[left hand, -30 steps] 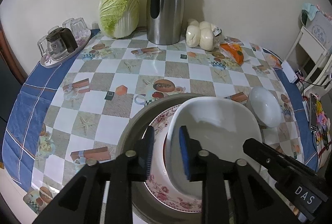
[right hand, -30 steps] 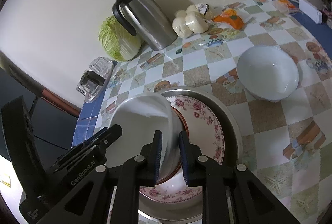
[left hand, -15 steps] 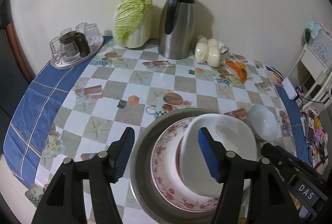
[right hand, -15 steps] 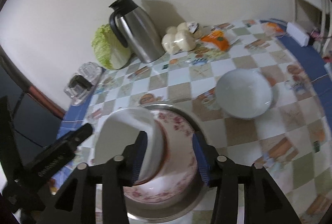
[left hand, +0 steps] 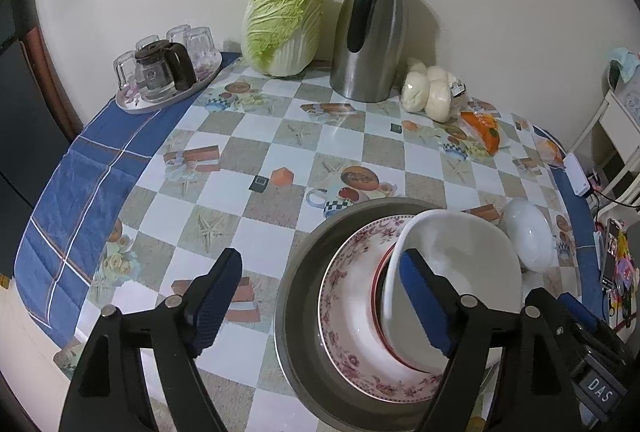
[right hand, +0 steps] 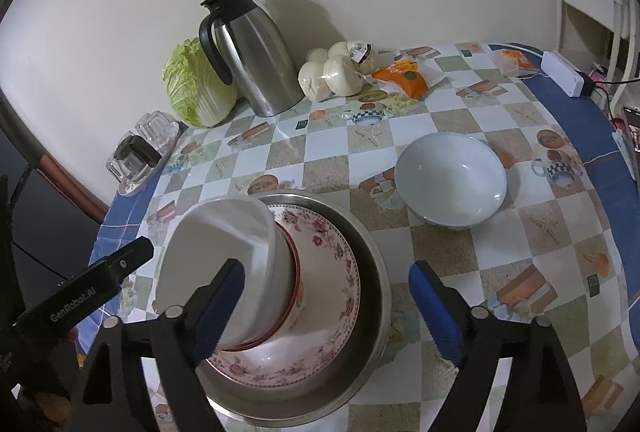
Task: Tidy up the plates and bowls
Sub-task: 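Open the right gripper to release the square bowl and withdraw, then move the right gripper toward the white round bowl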
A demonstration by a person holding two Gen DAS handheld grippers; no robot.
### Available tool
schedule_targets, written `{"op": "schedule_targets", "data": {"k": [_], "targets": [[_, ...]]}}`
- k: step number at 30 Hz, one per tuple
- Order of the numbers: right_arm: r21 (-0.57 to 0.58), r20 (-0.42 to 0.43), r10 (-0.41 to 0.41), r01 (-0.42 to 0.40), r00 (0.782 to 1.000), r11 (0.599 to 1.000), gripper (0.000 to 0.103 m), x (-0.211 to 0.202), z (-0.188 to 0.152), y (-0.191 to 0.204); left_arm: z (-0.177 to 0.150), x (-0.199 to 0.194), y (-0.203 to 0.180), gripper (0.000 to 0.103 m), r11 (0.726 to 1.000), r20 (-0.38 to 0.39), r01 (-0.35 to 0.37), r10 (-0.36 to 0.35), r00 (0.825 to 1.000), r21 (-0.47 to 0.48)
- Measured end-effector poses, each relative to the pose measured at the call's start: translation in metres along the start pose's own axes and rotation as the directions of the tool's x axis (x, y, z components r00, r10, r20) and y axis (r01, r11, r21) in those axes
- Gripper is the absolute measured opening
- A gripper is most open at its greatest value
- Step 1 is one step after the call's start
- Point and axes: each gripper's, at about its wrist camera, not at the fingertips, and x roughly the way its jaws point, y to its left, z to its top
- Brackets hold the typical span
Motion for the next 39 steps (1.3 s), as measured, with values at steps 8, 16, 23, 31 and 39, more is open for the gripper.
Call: {"op": "schedule_targets", "data": {"k": [8,16,23,31,39], "targets": [[-0.002,0.014,-0.008,0.008,1.0,1.0,0.103,-0.009,-0.002,0.002,-0.001,-0.006,0.005,0.092,1.0,0.007,-0.007,0.007,1.0,-0.012],[-0.009,0.016,-0.011,0.011,1.0,1.0,0.103,-0.017,-0.004,0.003,-0.003,-0.008,0.009,0.099,0.999,0.012,-0.029,0.029,1.0,-0.032],[0.009,0.021,0.003,-0.003,1.0,1.0,0.103,-0.023,-0.002,-0.005,-0.003,-0.014,0.009,0.099,0.998,0.03,-0.033,0.035,0.999,-0.055],[0.049,0.042,0.004,-0.006,0.999,0.999,0.103,-0.031,0.004,-0.028,-0.003,-0.024,-0.004,0.099,0.997,0.082,-0.047,0.051,0.995,-0.056],[0.138,0.075,-0.051,0.04,0.996,0.99,0.103,-0.042,0.009,-0.076,-0.003,-0.028,-0.031,0.099,0.999,0.117,-0.036,0.039,0.992,-0.027]]}}
